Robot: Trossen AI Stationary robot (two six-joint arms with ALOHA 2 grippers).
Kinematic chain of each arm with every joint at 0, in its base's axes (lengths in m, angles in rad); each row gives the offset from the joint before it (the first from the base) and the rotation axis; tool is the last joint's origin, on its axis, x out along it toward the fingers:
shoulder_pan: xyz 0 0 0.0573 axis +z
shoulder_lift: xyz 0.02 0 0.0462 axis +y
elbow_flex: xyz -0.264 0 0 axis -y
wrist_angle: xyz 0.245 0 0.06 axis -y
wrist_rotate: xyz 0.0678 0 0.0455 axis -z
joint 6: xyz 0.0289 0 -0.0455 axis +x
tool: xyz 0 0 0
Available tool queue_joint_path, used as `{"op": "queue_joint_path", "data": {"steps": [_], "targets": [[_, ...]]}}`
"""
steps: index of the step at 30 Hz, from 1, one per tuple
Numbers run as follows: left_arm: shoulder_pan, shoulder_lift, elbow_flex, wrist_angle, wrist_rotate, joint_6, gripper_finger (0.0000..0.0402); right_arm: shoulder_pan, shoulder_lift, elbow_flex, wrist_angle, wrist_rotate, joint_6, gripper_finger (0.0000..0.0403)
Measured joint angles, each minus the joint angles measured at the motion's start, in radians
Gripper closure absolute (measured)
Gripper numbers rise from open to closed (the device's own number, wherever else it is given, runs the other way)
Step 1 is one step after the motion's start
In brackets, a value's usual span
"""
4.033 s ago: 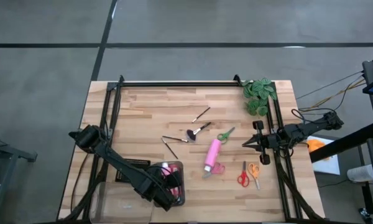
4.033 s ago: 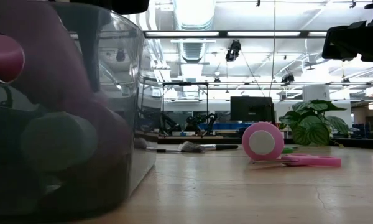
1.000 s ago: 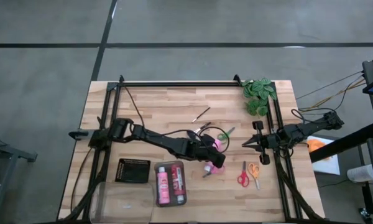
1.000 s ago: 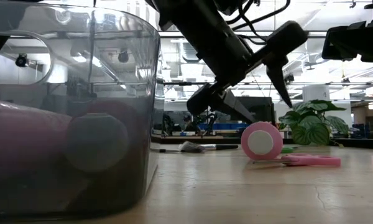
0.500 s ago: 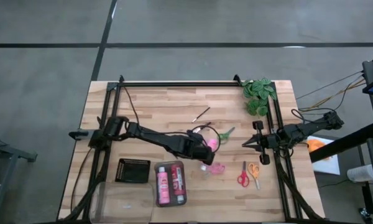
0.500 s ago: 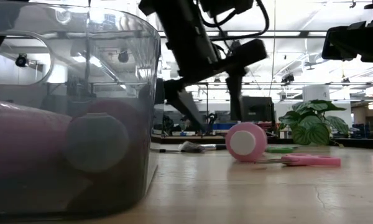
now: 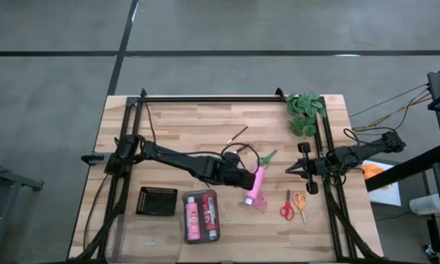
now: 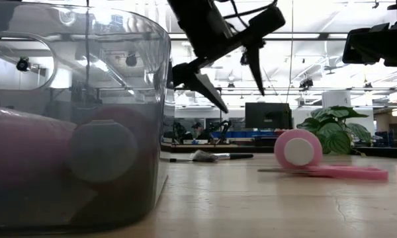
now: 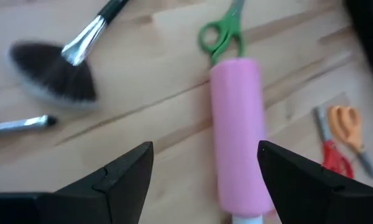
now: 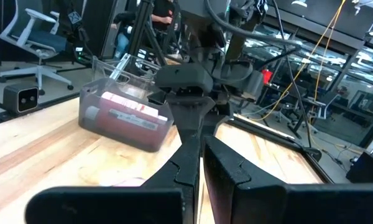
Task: Pick & Place Paint Supplies
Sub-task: Put the pink paint bottle into the gray bin
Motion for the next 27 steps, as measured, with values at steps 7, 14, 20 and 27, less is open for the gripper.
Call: {"op": "queue_joint_path", "data": {"steps": [7, 14, 20, 27], "targets": [[-0.006, 0.016, 0.000, 0.128, -0.032, 0.066, 0.0113, 0.000, 0.000, 0.000, 0.000, 0.000, 0.000, 0.0388], [-0.009, 0.081, 0.000, 0.419, 0.057, 0.099, 0.0113, 0.000, 0.000, 0.000, -0.001, 0.000, 0.000, 0.0388], [-0.006, 0.172, 0.000, 0.618, 0.167, 0.155, 0.0113, 0.000, 0.000, 0.000, 0.000, 0.000, 0.000, 0.0388], [0.002, 0.203, 0.000, 0.604, 0.220, 0.127, 0.0113, 0.000, 0.001, 0.000, 0.000, 0.000, 0.000, 0.0388]]}}
